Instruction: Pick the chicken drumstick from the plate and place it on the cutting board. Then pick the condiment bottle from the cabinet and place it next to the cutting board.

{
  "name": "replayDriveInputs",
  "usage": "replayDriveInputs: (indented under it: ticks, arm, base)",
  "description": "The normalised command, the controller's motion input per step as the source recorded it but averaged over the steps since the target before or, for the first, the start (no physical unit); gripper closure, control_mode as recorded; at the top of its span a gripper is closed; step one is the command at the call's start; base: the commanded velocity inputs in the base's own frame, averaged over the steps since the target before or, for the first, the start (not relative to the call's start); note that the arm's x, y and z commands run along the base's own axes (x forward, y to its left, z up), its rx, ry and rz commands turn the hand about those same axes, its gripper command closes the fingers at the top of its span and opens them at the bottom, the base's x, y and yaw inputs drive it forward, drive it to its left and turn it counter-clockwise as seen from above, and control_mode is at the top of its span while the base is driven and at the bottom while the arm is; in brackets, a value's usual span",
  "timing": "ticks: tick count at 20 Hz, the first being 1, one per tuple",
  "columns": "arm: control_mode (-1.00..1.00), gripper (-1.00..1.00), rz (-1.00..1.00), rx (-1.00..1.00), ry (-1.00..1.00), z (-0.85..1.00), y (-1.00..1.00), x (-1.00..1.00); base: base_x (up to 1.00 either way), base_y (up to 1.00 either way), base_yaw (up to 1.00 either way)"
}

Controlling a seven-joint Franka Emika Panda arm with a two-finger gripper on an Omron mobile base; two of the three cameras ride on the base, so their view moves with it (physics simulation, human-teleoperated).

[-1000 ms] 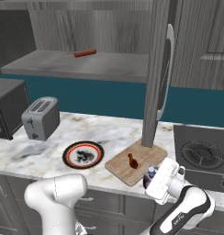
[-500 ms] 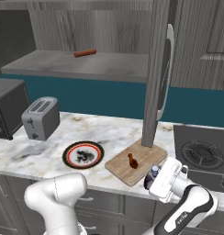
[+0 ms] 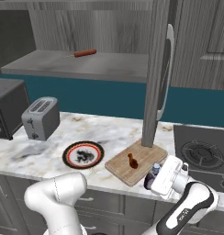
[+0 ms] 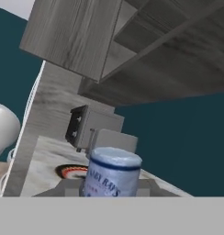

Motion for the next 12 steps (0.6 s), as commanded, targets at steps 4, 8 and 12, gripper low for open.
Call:
replayDriveInputs:
  ticks: [4, 8, 12]
  arm:
    - [-1.00, 1.00, 0.00, -0.02, 0.00, -0.21, -0.01, 0.08]
    - [-1.00, 1.00, 0.00, -0.01, 0.00, -0.20, -0.01, 0.05]
    - [-1.00, 1.00, 0.00, 0.00, 0.00, -0.13, -0.04, 0.00]
  base:
    - [0.00, 0.00, 0.00]
    - [0.00, 0.00, 0.00]
    - [0.00, 0.00, 0.00]
